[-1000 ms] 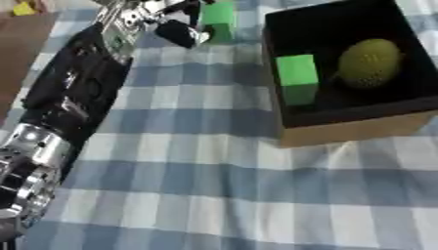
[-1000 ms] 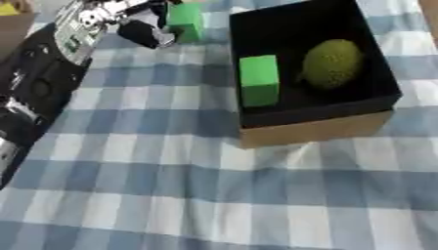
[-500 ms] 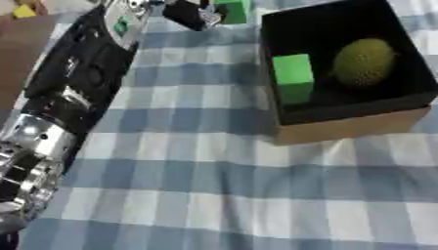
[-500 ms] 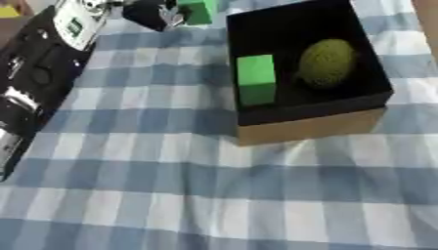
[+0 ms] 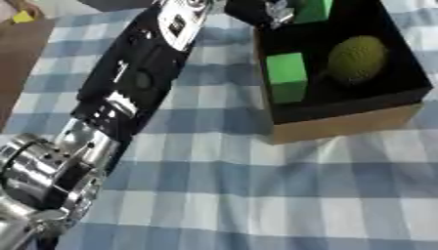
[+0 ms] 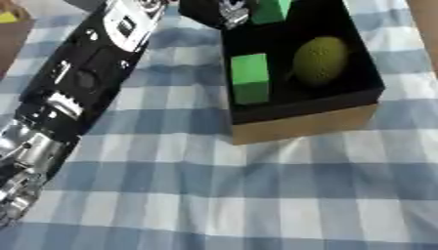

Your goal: Pick up objects on the table and place them in the box.

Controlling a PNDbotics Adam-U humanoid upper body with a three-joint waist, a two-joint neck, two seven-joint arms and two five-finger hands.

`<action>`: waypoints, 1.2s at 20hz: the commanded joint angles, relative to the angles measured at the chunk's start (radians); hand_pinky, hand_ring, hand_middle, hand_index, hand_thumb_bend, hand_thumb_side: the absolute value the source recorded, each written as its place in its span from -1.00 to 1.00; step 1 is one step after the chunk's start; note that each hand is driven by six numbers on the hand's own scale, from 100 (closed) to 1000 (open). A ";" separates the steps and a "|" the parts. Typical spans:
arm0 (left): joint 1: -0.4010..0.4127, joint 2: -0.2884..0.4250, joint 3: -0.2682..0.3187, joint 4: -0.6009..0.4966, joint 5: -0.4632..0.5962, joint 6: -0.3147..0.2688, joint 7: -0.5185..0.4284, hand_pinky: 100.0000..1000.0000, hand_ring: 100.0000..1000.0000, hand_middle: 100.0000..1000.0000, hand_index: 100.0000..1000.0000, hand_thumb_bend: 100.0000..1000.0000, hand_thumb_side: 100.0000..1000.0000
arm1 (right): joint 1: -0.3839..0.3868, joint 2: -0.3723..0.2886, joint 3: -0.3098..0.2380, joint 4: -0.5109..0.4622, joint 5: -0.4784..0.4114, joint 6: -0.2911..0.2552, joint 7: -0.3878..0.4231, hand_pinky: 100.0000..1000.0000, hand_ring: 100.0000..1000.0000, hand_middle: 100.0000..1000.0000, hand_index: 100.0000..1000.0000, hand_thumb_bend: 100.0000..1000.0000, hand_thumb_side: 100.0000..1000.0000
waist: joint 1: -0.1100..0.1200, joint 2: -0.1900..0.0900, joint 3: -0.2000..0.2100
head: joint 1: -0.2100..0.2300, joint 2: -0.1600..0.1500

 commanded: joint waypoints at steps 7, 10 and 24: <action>0.004 -0.006 -0.004 0.011 -0.097 -0.025 0.022 0.63 0.42 0.13 0.66 -1.00 -0.08 | -0.014 -0.021 -0.001 -0.010 -0.016 0.010 0.010 0.88 1.00 -0.29 0.80 -1.00 -0.18 | 0.007 -0.036 -0.010 | 0.013 0.005; 0.010 -0.003 -0.008 0.023 -0.149 -0.068 -0.007 0.76 0.65 0.49 0.82 -0.94 0.00 | -0.013 -0.020 0.000 -0.010 -0.017 0.011 0.013 0.88 1.00 -0.29 0.80 -1.00 -0.18 | 0.004 -0.037 -0.007 | 0.012 0.006; 0.037 0.012 0.012 0.032 -0.226 -0.171 0.019 0.90 0.84 0.64 0.88 -0.30 0.43 | 0.004 -0.022 0.000 -0.010 -0.018 0.013 0.012 0.88 1.00 -0.29 0.80 -1.00 -0.18 | -0.002 -0.058 0.000 | 0.012 0.021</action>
